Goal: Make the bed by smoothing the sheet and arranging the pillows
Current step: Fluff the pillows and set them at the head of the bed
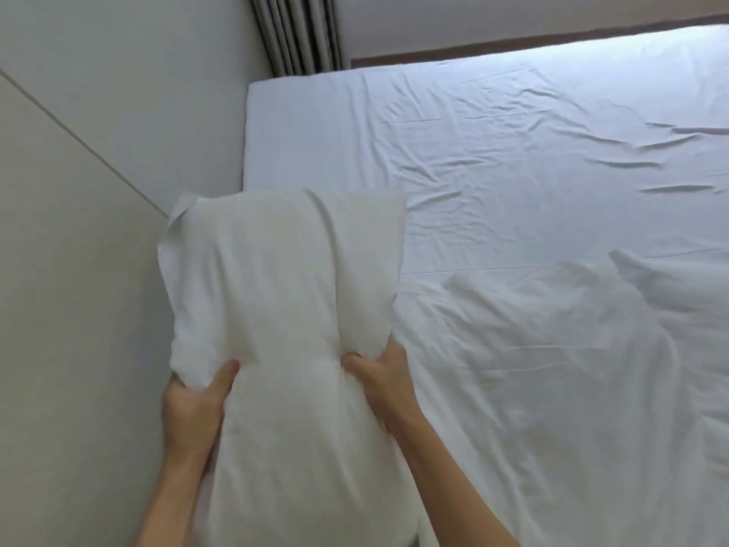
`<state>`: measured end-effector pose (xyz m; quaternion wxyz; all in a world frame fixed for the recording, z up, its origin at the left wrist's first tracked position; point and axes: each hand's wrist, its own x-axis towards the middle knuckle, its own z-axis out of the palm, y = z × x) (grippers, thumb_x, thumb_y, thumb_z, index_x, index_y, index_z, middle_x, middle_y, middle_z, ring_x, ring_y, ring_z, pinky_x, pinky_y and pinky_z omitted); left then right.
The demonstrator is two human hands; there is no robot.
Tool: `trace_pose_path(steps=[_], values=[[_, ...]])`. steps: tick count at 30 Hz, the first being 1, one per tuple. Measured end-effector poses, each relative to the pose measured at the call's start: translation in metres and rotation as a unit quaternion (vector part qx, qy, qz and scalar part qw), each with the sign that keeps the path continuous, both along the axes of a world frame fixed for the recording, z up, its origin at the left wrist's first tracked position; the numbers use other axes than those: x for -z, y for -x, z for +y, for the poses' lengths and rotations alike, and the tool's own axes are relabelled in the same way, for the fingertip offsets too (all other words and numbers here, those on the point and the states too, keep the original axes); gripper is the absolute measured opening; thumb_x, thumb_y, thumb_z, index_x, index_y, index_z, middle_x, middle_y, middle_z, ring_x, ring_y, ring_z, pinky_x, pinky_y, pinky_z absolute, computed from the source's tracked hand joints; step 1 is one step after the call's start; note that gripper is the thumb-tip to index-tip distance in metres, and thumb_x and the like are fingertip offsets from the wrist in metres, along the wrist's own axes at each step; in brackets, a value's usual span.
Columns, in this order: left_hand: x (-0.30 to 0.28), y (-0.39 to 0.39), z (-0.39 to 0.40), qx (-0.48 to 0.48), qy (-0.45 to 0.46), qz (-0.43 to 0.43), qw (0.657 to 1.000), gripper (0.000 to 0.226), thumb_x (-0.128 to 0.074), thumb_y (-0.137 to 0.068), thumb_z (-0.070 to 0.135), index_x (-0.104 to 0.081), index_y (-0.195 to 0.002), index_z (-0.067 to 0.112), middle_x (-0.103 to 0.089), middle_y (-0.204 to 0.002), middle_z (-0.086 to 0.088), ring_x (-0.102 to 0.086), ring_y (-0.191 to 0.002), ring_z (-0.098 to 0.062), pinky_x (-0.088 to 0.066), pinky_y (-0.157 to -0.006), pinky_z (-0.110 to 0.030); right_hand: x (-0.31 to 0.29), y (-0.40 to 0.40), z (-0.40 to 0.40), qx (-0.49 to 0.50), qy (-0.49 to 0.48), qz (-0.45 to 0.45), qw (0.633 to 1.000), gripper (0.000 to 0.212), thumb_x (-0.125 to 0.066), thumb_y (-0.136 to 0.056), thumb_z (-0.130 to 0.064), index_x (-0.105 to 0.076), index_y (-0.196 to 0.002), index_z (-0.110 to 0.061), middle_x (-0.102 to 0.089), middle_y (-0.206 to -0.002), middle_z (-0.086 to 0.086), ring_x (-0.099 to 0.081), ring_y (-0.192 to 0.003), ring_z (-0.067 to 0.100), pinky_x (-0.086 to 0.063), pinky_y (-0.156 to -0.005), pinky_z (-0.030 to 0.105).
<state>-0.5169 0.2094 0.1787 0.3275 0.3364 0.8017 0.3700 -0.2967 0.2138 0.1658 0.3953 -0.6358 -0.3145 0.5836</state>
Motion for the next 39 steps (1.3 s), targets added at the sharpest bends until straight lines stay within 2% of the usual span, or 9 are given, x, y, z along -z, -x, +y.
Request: trace_pose_path(steps=[4,8,11,18,23,26,30,35,39], values=[[-0.099,-0.076,-0.013,0.049,-0.061,0.052,0.996,0.044,-0.079,-0.075,0.023,-0.063,-0.115,0.013,-0.065,-0.102,-0.002,-0.063,-0.094,-0.020,-0.047,-0.084,-0.033,-0.070,-0.078,-0.032,0.026,-0.048,0.026,0.998,0.029,-0.069,-0.072,-0.013,-0.067,-0.099,-0.022,-0.073,-0.089,-0.009,-0.069,-0.081,0.008,-0.058,-0.075,0.031],[-0.170,-0.168,-0.039,0.123,-0.104,0.084,0.983,0.036,-0.076,-0.079,0.020,-0.065,-0.112,0.015,-0.066,-0.100,-0.002,-0.063,-0.091,-0.020,-0.045,-0.080,-0.030,-0.108,-0.162,-0.082,0.064,-0.074,0.057,0.994,0.025,-0.069,-0.070,-0.013,-0.069,-0.095,-0.017,-0.074,-0.088,-0.005,-0.071,-0.082,0.013,-0.059,-0.080,0.041],[-0.211,-0.245,-0.077,0.156,-0.139,0.119,0.971,0.040,-0.078,-0.077,0.024,-0.064,-0.115,0.018,-0.066,-0.102,-0.001,-0.063,-0.093,-0.020,-0.045,-0.083,-0.031,-0.127,-0.231,-0.129,0.078,-0.097,0.089,0.988,0.032,-0.070,-0.063,-0.021,-0.069,-0.095,-0.014,-0.074,-0.088,-0.001,-0.071,-0.083,0.017,-0.058,-0.081,0.046],[-0.271,-0.372,-0.149,0.181,-0.165,0.130,0.961,0.036,-0.078,-0.077,0.027,-0.065,-0.110,0.023,-0.068,-0.101,0.001,-0.065,-0.089,-0.014,-0.048,-0.081,-0.028,-0.180,-0.366,-0.203,0.083,-0.131,0.100,0.983,0.029,-0.072,-0.068,-0.022,-0.067,-0.096,-0.016,-0.074,-0.086,-0.006,-0.070,-0.081,0.013,-0.059,-0.078,0.040],[-0.249,-0.412,-0.179,0.132,-0.144,0.088,0.977,0.032,-0.078,-0.077,0.028,-0.065,-0.105,0.020,-0.068,-0.094,0.006,-0.063,-0.078,0.002,-0.050,-0.063,-0.011,-0.206,-0.428,-0.210,0.099,-0.154,0.066,0.981,0.017,-0.070,-0.075,-0.007,-0.066,-0.087,-0.018,-0.072,-0.074,-0.011,-0.069,-0.068,0.007,-0.054,-0.057,0.021],[-0.216,-0.420,-0.205,0.086,-0.135,0.043,0.986,0.033,-0.078,-0.075,0.031,-0.065,-0.103,0.020,-0.068,-0.091,0.012,-0.064,-0.075,0.006,-0.053,-0.068,-0.018,-0.206,-0.444,-0.206,0.065,-0.136,0.018,0.988,0.020,-0.068,-0.074,-0.005,-0.068,-0.092,-0.015,-0.074,-0.080,-0.005,-0.070,-0.070,0.009,-0.054,-0.055,0.021],[-0.177,-0.413,-0.236,0.017,-0.117,-0.012,0.993,0.033,-0.078,-0.076,0.030,-0.066,-0.104,0.018,-0.068,-0.092,0.013,-0.065,-0.085,-0.003,-0.051,-0.071,-0.020,-0.192,-0.435,-0.201,0.008,-0.102,-0.019,0.995,0.018,-0.068,-0.073,-0.005,-0.069,-0.088,-0.016,-0.074,-0.081,0.000,-0.070,-0.073,0.017,-0.055,-0.062,0.032],[-0.137,-0.392,-0.270,-0.016,-0.083,-0.049,0.995,0.040,-0.079,-0.075,0.035,-0.065,-0.110,0.020,-0.069,-0.099,0.012,-0.066,-0.093,-0.007,-0.054,-0.081,-0.028,-0.166,-0.409,-0.219,-0.021,-0.067,-0.025,0.997,0.018,-0.067,-0.075,-0.001,-0.068,-0.088,-0.013,-0.072,-0.078,0.001,-0.067,-0.063,0.010,-0.051,-0.050,0.022],[-0.108,-0.375,-0.299,-0.006,-0.054,-0.062,0.997,0.045,-0.079,-0.071,0.041,-0.064,-0.110,0.023,-0.070,-0.102,0.010,-0.066,-0.095,-0.010,-0.054,-0.088,-0.038,-0.140,-0.393,-0.253,0.004,-0.047,-0.050,0.998,0.022,-0.071,-0.074,-0.002,-0.066,-0.087,-0.020,-0.072,-0.081,-0.003,-0.067,-0.069,0.011,-0.052,-0.054,0.019]])
